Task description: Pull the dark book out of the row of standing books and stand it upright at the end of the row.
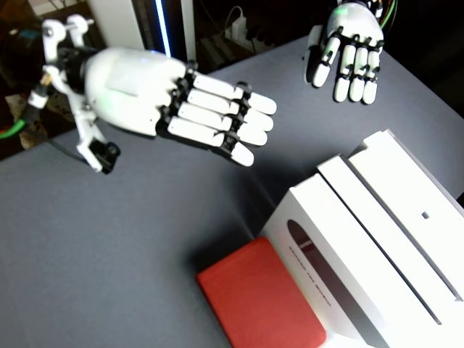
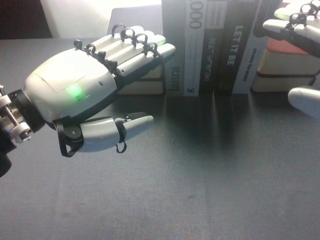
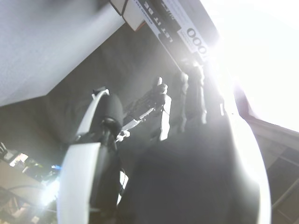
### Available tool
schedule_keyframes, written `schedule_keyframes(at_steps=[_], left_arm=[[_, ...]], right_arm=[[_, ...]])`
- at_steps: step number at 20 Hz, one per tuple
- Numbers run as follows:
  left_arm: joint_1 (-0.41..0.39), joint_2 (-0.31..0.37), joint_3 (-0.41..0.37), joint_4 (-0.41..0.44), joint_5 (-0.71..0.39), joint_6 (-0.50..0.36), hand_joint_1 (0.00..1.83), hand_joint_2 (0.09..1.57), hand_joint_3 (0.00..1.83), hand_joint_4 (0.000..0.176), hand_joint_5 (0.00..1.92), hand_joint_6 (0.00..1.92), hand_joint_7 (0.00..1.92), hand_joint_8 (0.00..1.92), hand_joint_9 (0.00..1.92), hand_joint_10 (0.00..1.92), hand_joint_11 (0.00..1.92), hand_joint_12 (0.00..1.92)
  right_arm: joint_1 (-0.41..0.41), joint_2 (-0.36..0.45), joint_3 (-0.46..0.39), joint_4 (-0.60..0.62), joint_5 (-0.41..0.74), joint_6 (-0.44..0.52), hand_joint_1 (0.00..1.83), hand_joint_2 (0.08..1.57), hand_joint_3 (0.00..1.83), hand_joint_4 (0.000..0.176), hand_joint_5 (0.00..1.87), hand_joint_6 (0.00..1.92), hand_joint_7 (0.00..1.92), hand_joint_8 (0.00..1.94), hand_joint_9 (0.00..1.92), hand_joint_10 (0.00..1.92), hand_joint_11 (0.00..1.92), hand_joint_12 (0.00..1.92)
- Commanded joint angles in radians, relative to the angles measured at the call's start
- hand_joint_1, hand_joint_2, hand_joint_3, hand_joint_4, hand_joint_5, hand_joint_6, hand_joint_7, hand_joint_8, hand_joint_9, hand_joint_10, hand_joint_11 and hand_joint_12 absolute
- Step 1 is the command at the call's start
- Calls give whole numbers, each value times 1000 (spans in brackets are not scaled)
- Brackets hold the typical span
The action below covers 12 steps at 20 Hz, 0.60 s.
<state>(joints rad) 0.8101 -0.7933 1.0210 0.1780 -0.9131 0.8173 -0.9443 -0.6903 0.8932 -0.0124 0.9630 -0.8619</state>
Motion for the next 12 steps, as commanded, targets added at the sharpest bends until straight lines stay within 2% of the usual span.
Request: schedule_keyframes(at_steps=[1,4,5,6,7,8,12], left_arm=[[-18,-4,-4,-8,-127,2,290,1378,16,32,17,7,0,0,0,0,0,0],[-18,-4,-4,-8,-126,2,300,1379,6,33,5,1,0,0,0,0,0,0],[-18,-4,-4,-8,-122,2,307,1380,6,24,9,2,0,0,0,0,0,0],[-18,-4,-4,-6,-120,2,317,1380,4,25,12,3,0,0,0,0,0,0],[-18,-4,-4,-6,-120,2,301,1381,4,37,2,0,0,0,0,0,0,0],[-17,-4,-4,-6,-119,2,319,1380,2,24,8,3,0,0,0,0,0,0],[-15,-3,-3,-6,-115,2,325,1380,1,21,10,3,0,0,0,0,0,0]], right_arm=[[16,-3,1,20,127,2,55,1335,98,0,0,84,0,0,0,0,0,0],[16,-3,1,20,127,2,36,1358,46,0,4,77,0,0,0,0,0,0],[16,-3,1,20,127,2,80,1363,43,0,5,83,0,0,0,0,0,0],[17,-3,2,20,134,2,115,1360,37,0,13,94,0,0,0,0,0,0],[19,-3,3,20,139,2,59,1378,42,0,25,108,0,0,0,0,0,0],[25,-3,5,21,143,2,110,1393,41,0,71,138,0,0,0,0,0,0],[95,-13,21,26,143,-35,126,1398,38,0,83,150,0,0,0,0,0,0]])
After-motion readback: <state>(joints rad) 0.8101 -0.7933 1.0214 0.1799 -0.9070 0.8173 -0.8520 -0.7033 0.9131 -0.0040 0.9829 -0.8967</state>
